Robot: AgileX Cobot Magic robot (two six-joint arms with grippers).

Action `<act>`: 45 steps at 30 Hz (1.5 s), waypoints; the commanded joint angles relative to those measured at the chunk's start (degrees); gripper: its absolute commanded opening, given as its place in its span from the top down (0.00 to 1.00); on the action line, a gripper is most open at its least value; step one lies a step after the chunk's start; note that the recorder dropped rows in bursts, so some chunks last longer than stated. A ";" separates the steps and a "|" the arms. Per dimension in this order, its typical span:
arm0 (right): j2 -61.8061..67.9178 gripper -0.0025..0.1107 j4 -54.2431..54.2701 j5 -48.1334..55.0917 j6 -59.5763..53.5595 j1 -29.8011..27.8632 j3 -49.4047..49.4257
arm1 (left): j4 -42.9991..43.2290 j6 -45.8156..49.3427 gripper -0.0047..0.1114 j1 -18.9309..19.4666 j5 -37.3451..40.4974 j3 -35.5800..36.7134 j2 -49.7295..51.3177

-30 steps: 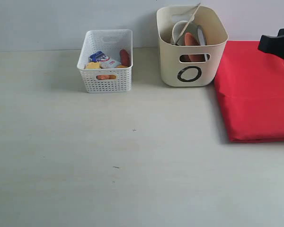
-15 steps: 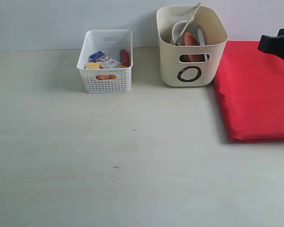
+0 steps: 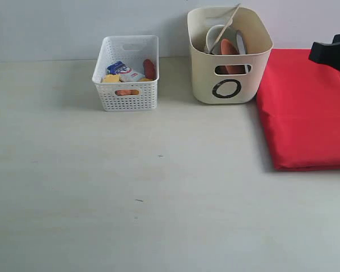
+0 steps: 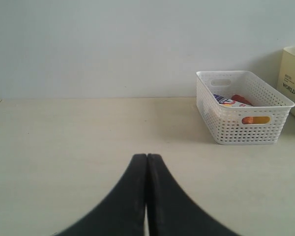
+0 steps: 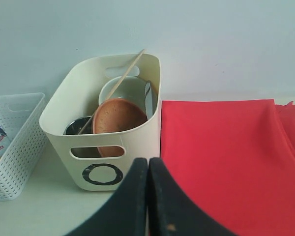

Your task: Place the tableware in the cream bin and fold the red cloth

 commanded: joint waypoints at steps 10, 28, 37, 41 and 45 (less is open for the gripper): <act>-0.30 0.98 -0.14 -0.24 -0.14 0.12 0.14 | -0.41 0.10 0.96 0.15 -0.01 0.17 -0.36; -15.72 0.98 -19.62 9.91 24.74 0.12 7.36 | -0.41 0.10 0.96 0.15 -0.01 0.17 -0.36; -30.59 0.98 -24.26 9.68 30.07 0.12 16.27 | -0.41 0.10 0.96 0.15 -0.01 0.17 -0.36; -35.62 0.98 -24.26 16.04 30.07 0.12 16.26 | -0.41 0.10 0.96 0.15 -0.01 0.17 -0.36; -39.29 0.98 -24.26 21.11 30.07 0.12 16.26 | -0.41 0.10 0.96 0.15 -0.01 0.17 -0.36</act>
